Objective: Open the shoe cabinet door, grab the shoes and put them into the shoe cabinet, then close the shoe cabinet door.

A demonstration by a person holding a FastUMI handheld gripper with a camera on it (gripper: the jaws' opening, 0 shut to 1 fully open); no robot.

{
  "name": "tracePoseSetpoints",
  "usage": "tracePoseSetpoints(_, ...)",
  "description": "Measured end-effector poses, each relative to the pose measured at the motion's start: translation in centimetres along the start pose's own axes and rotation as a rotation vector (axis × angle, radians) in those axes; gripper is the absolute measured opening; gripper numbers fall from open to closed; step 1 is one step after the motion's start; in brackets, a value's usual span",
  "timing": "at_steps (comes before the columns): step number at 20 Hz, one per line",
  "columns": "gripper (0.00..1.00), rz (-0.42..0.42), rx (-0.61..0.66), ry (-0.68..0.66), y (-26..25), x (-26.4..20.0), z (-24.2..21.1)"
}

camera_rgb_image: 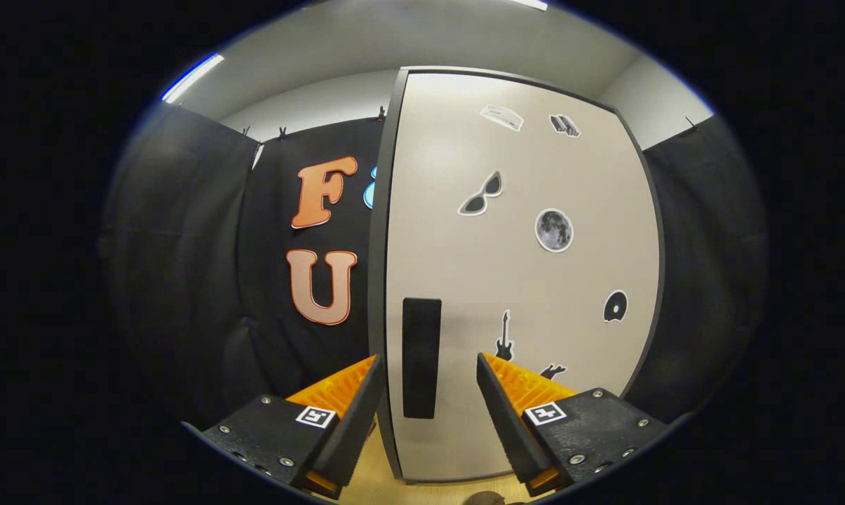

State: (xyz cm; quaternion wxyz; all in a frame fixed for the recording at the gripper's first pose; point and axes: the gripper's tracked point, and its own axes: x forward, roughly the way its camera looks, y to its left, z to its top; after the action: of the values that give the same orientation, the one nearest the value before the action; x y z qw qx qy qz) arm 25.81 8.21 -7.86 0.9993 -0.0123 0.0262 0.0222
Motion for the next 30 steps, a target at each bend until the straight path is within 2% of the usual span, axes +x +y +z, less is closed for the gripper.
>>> tracePoseSetpoints(8, 0.60, -0.006, -0.042, 0.014, 0.4, 4.1, -1.1)
tracePoseSetpoints(12, 0.42, -0.024, -0.077, -0.014, 1.0, 4.3, -1.0)
tracePoseSetpoints(19, 0.32, -0.027, -0.034, 0.004, 0.9, 4.3, -1.3)
tracePoseSetpoints(30, 0.21, 0.027, 0.024, 0.061, 0.8, 2.3, -1.3)
